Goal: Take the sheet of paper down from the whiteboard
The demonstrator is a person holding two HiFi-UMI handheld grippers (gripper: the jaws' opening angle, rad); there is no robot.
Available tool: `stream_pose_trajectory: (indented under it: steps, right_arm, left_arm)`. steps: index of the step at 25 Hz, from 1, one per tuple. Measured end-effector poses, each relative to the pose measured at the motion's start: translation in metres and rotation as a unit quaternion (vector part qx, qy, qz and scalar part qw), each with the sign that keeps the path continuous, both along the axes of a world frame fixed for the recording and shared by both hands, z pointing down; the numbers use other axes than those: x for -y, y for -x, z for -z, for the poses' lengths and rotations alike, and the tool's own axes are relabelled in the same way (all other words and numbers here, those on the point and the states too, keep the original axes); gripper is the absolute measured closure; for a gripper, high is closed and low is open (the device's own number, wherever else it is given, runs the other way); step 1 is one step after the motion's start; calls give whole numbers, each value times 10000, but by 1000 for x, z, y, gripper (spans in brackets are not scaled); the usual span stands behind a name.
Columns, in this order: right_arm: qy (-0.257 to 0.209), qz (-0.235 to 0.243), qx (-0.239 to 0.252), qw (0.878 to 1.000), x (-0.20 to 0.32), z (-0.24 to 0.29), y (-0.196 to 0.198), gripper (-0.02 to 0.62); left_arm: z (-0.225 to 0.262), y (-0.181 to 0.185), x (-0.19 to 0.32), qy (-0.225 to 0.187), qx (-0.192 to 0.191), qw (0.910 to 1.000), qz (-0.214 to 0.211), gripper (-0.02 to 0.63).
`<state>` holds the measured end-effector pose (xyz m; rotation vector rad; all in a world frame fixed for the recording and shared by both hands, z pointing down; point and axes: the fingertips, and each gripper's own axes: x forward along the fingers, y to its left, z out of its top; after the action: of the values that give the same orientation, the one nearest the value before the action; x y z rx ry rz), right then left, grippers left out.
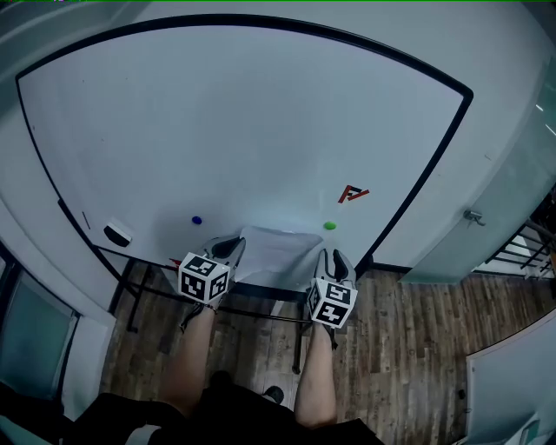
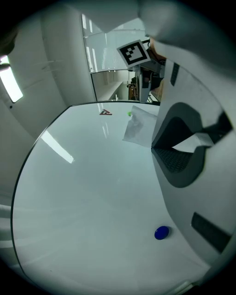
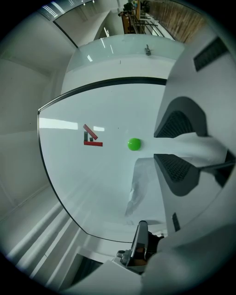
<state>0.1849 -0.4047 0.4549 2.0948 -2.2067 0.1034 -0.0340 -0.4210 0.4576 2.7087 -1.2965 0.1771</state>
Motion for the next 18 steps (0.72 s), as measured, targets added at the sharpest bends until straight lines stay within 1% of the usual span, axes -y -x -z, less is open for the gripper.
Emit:
stream_pose_trajectory:
  steps: [3,8,18]
  right_arm:
    - [42,67,59,10000,-7,-4,2,493]
    - [86,178,-10,9998,-22,-7,9,529]
    - [239,357,-23,9991,-41,-18,17,560]
  left_arm:
    - [-2,1,-9,16,-53,10000,-21,586]
    - [-9,10,-22,99,-138,9998,105,586]
    - [-18,26,-40,217,-213,9991,293,586]
